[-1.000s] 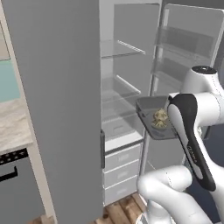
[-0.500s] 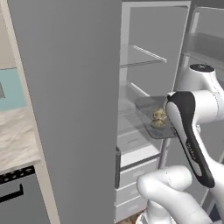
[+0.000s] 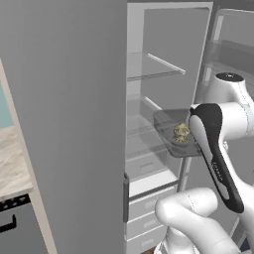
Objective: Place two dumplings into each of the tupperware containers and then place the containers in the fridge.
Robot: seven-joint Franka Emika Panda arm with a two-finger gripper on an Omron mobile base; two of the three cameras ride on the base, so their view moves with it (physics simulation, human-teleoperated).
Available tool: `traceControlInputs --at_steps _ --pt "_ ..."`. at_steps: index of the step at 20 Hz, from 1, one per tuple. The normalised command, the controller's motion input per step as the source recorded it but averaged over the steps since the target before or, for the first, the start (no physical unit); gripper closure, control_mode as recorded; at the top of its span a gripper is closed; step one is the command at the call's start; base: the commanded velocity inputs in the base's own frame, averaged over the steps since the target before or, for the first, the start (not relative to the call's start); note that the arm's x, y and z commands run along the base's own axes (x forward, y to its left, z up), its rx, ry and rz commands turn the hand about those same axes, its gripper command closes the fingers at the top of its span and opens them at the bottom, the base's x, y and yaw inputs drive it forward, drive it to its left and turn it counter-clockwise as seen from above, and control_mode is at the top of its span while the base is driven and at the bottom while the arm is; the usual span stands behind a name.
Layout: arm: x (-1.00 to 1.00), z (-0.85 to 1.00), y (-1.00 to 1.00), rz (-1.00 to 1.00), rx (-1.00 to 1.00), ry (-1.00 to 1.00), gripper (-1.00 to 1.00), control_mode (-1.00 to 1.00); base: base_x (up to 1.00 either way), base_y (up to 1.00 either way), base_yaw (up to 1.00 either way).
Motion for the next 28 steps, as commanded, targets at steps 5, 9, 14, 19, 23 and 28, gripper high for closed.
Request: traceControlInputs --at_steps 5,9,14,19,23,28 --pt "0.00 0.00 0.00 0.00 0.00 0.00 1.00 1.00 0.06 -0.13 0.02" --pt "0.00 0.00 0.00 0.00 0.00 0.00 1.00 1.00 0.51 -0.03 0.07" --pt "0.00 0.00 0.00 0.00 0.00 0.00 1.00 1.00 0.77 -0.08 0.09" --pt "0.00 0.00 0.00 0.00 0.00 0.00 1.00 1.00 0.23 -0.21 0.06" --pt "0.00 0.00 0.00 0.00 0.00 0.00 1.00 1.00 0.00 -0.03 0.00" --pt "0.00 0.00 0.00 0.00 0.00 0.00 1.00 1.00 0.06 -0.03 0.00"
